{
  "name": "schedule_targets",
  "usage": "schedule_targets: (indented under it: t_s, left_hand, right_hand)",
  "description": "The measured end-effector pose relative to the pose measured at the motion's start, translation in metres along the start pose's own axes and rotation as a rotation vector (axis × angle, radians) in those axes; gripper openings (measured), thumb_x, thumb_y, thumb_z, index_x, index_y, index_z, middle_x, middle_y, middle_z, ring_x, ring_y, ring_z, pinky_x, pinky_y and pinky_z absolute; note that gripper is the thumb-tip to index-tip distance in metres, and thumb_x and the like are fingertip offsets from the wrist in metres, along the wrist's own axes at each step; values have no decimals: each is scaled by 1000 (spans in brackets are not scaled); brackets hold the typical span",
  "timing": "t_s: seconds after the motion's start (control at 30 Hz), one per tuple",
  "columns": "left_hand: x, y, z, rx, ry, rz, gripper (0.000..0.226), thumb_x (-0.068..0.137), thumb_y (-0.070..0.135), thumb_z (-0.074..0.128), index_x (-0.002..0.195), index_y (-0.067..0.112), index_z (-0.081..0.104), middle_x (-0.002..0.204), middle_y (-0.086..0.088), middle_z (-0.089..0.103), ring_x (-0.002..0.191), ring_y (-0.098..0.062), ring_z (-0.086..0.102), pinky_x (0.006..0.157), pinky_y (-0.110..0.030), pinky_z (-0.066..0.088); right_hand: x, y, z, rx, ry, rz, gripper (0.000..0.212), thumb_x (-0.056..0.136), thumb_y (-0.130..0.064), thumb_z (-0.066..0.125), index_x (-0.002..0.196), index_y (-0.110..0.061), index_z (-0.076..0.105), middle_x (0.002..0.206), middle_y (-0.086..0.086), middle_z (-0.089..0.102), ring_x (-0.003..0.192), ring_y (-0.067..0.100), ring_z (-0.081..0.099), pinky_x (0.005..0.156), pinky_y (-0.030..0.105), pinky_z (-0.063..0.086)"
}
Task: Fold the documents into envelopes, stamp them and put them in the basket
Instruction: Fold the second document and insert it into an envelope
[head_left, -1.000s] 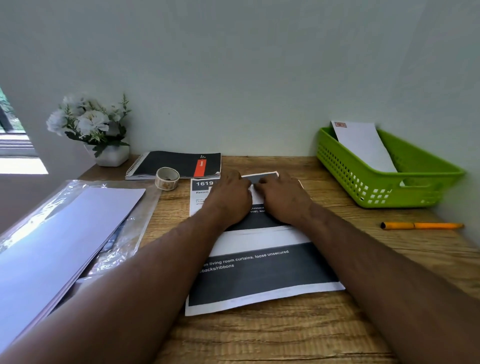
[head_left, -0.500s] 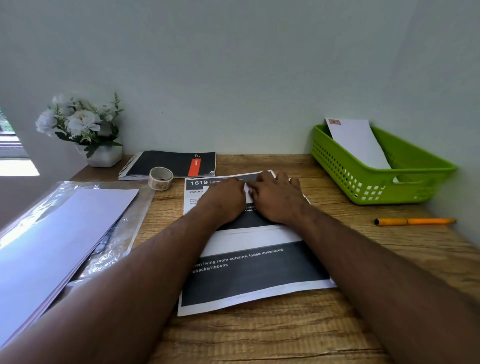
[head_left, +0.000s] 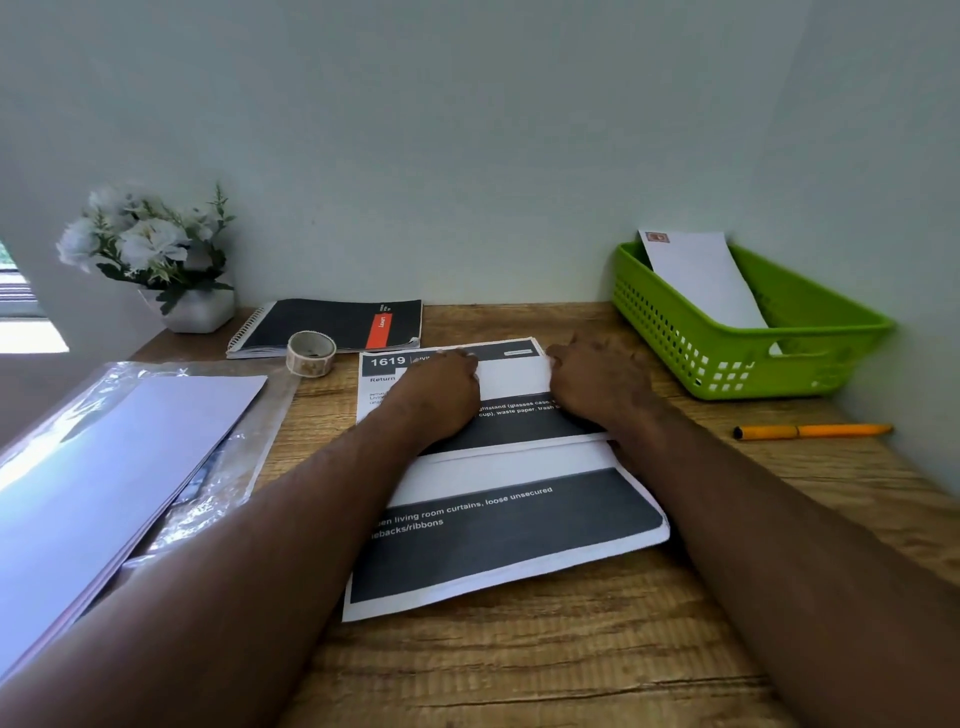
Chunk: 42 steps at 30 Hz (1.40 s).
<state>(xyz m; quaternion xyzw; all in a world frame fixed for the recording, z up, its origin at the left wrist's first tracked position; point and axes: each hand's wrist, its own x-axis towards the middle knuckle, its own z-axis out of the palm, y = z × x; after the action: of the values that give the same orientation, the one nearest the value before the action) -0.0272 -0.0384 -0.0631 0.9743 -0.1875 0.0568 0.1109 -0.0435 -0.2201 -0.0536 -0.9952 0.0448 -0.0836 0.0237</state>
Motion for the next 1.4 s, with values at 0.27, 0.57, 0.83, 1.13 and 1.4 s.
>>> schedule_targets:
  t_s: [0.27,0.57,0.83,1.13,1.4]
  left_hand:
    - [2,-2,3,-14,-18,49,47,102,27,31,148,25,35,150,-10,40,136,-28,38,112,-42,30]
    - [3,1,-1,20,-75,3,48,102,31,27,149,25,32,152,-9,35,137,-30,36,112,-45,30]
    - [-26,-7,-20,365,23,-258,33,92,17,41,119,12,60,129,-14,57,121,-31,51,98,-38,39]
    - [-10,-7,-17,154,89,-106,36,98,32,40,124,14,57,129,-13,51,120,-33,47,98,-42,38]
    - [-2,-10,-23,-56,89,-101,40,91,55,54,102,17,54,113,-3,58,112,-25,50,74,-31,18]
  right_hand:
    - [-7,-15,-3,-224,175,-48,37,92,-24,41,126,-16,54,134,9,49,121,30,45,99,43,33]
    - [-8,-25,2,174,-147,-395,47,104,-26,31,146,-6,32,154,11,31,142,23,29,113,33,25]
    - [-11,-26,-3,156,-168,-376,48,105,-23,26,149,-6,24,158,9,21,146,21,19,116,33,18]
    - [-7,-11,-14,404,-257,-320,52,98,-23,47,148,-21,33,155,0,32,140,17,31,104,20,23]
    - [-4,-6,-12,497,-272,-366,56,92,-22,58,145,-26,39,152,-6,36,136,12,36,100,16,24]
